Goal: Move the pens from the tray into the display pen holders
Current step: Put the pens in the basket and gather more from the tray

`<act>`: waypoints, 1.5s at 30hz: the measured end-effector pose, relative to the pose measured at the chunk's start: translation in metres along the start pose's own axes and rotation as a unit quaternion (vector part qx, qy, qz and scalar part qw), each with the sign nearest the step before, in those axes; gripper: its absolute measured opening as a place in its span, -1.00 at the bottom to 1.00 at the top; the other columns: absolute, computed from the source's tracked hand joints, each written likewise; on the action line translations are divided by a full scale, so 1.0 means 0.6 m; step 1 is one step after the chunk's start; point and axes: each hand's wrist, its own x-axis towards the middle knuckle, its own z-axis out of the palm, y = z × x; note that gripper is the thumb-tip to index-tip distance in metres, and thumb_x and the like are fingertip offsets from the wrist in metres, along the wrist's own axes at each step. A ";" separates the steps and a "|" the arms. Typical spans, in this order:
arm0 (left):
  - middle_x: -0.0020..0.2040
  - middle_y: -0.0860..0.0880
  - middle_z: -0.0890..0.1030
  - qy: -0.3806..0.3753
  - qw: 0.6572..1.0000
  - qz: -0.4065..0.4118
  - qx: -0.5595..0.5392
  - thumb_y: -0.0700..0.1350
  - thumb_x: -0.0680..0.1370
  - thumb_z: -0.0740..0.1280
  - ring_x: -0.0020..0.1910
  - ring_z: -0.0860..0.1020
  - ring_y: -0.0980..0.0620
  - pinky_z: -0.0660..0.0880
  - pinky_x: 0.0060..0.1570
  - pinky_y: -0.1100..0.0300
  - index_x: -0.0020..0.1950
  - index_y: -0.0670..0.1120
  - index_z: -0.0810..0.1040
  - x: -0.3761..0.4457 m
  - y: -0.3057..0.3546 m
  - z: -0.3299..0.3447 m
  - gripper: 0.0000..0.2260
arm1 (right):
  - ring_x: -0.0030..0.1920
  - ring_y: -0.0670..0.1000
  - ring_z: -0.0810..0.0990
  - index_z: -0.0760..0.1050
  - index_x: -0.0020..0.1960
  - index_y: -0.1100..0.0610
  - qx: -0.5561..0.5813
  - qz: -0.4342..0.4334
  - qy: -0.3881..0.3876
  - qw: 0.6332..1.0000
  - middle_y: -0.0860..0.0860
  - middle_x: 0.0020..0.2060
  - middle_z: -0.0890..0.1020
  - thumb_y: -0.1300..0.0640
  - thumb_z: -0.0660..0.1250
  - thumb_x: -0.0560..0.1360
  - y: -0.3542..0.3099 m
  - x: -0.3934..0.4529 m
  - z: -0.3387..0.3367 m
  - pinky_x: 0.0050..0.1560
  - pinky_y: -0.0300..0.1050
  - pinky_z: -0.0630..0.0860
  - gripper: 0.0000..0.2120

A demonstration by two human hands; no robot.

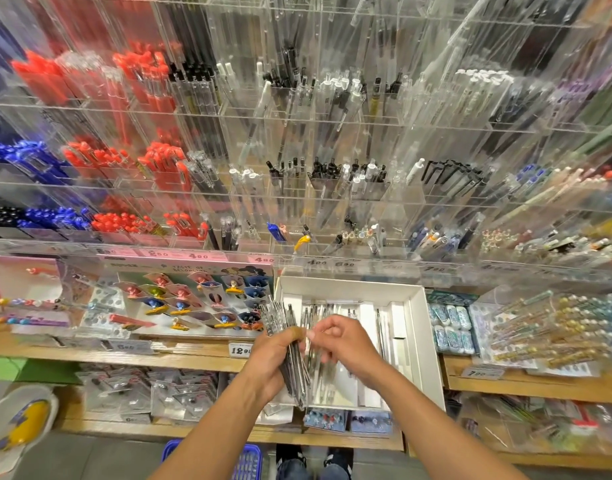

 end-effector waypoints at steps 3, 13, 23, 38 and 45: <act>-0.36 -0.13 0.56 0.003 1.000 -0.005 -0.014 -0.35 0.51 0.37 -0.45 0.54 0.02 0.55 -0.45 0.17 0.06 -0.32 0.53 -0.009 0.004 -0.013 -0.86 | -0.24 -0.15 0.60 0.58 -0.09 0.06 -0.180 0.037 0.114 0.976 -0.13 -0.14 0.63 0.05 0.38 0.50 0.018 0.052 0.000 -0.13 -0.23 0.50 -0.92; -0.19 -0.20 0.58 0.036 0.999 -0.010 -0.022 -0.35 0.49 0.40 -0.29 0.59 -0.02 0.57 -0.33 0.20 0.32 -0.45 0.42 -0.028 -0.005 -0.053 -0.57 | -0.34 0.01 0.51 0.52 -0.17 0.11 -0.487 0.094 0.108 0.862 -0.01 -0.28 0.58 0.17 0.26 0.52 0.032 0.118 0.072 -0.40 -0.22 0.34 -0.89; -0.22 -0.18 0.62 0.036 0.999 -0.022 -0.026 -0.34 0.49 0.41 -0.30 0.62 -0.01 0.59 -0.33 0.19 0.31 -0.43 0.44 -0.026 0.000 -0.043 -0.58 | -0.37 -0.04 0.52 0.41 -0.29 0.12 -0.381 0.141 0.069 0.911 -0.03 -0.35 0.53 0.08 0.29 0.51 0.041 0.121 0.058 -0.38 -0.21 0.43 -0.77; -0.24 -0.25 0.62 0.001 0.999 0.007 -0.050 -0.21 0.45 0.47 -0.37 0.60 -0.14 0.62 -0.36 0.00 0.20 -0.38 0.51 -0.029 0.001 -0.008 -0.60 | -0.43 -0.03 0.59 0.51 0.01 0.09 0.018 -0.007 -0.037 0.999 0.02 -0.20 0.71 -0.02 0.40 0.50 -0.015 -0.033 0.024 -0.31 -0.16 0.54 -0.79; -0.01 -0.37 0.66 -0.049 0.998 -0.007 -0.035 -0.17 0.29 0.55 -0.19 0.68 -0.21 0.61 -0.29 -0.05 0.17 -0.42 0.52 -0.038 -0.014 0.023 -0.46 | -0.47 -0.14 0.58 0.51 -0.19 0.05 -0.057 -0.046 0.047 0.996 -0.07 -0.43 0.60 0.02 0.49 0.43 -0.010 -0.050 0.033 -0.39 -0.29 0.49 -0.82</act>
